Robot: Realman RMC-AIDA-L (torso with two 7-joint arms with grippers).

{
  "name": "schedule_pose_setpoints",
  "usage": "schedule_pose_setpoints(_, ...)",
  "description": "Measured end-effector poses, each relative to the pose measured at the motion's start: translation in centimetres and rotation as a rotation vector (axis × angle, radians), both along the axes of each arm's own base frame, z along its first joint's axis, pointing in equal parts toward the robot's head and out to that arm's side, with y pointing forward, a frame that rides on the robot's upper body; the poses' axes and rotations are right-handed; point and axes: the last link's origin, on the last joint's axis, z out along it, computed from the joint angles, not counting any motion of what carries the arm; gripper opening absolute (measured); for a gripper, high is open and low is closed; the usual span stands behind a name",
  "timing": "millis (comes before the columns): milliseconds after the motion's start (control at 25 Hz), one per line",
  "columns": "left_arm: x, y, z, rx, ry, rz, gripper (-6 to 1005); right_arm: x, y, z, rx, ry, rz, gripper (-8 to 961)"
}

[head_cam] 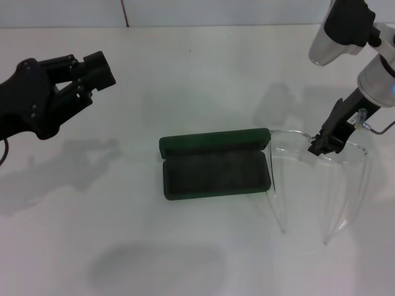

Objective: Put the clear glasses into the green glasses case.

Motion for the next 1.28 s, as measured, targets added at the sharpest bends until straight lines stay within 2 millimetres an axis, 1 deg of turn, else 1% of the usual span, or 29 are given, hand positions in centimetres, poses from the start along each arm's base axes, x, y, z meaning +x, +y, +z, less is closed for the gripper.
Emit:
schedule_pose_setpoints(120,-0.1,-0.1,-0.1,-0.002,0.000,0.002,214,-0.1,0.0,0.0,-0.002,0.008,-0.001,146)
schedule_pose_setpoints(280,-0.3,-0.3,-0.1,-0.002,-0.001,0.011,214,0.1,-0.2,0.6,0.002,0.005,-0.019,115)
schedule_pose_setpoints(400,-0.5,-0.6,0.0,-0.001,-0.005,0.017,213,0.5,-0.7,1.5,0.005,0.002,-0.026,107)
schedule_pose_setpoints(560,-0.5,-0.8,0.1,-0.003,-0.010,0.011,213,1.0,-2.1,3.5,0.020,0.005,-0.031,107)
schedule_pose_setpoints(680,-0.3,-0.7,0.0,-0.005,-0.013,0.003,213,0.8,-3.6,5.2,0.040,0.036,-0.026,107)
schedule_pose_setpoints(720,-0.2,-0.7,0.0,-0.006,-0.015,-0.001,213,0.6,-3.9,5.6,0.048,0.050,-0.017,107)
schedule_pose_setpoints(760,0.0,-0.7,0.0,-0.010,-0.021,-0.012,213,0.6,-3.9,5.6,0.048,0.050,-0.017,107)
schedule_pose_setpoints(800,0.3,-0.7,0.0,-0.015,-0.029,-0.026,213,-0.2,-4.6,6.7,0.081,0.112,0.016,107)
schedule_pose_setpoints(880,0.9,-0.6,0.0,-0.023,-0.046,-0.057,213,-1.0,-5.2,7.8,0.122,0.202,0.057,108)
schedule_pose_setpoints(1000,2.5,-0.1,-0.1,-0.054,-0.087,-0.117,212,-2.2,-5.6,8.8,0.176,0.337,0.120,108)
schedule_pose_setpoints(1040,2.5,-0.1,-0.1,-0.054,-0.087,-0.117,212,-2.6,-5.7,9.0,0.192,0.393,0.143,108)
schedule_pose_setpoints(1120,4.8,0.6,-0.7,-0.114,-0.112,-0.204,212,-3.5,-5.9,9.1,0.211,0.515,0.197,108)
schedule_pose_setpoints(1280,7.0,1.1,-1.6,-0.155,-0.129,-0.292,212,-4.3,-6.0,8.6,0.209,0.687,0.273,108)
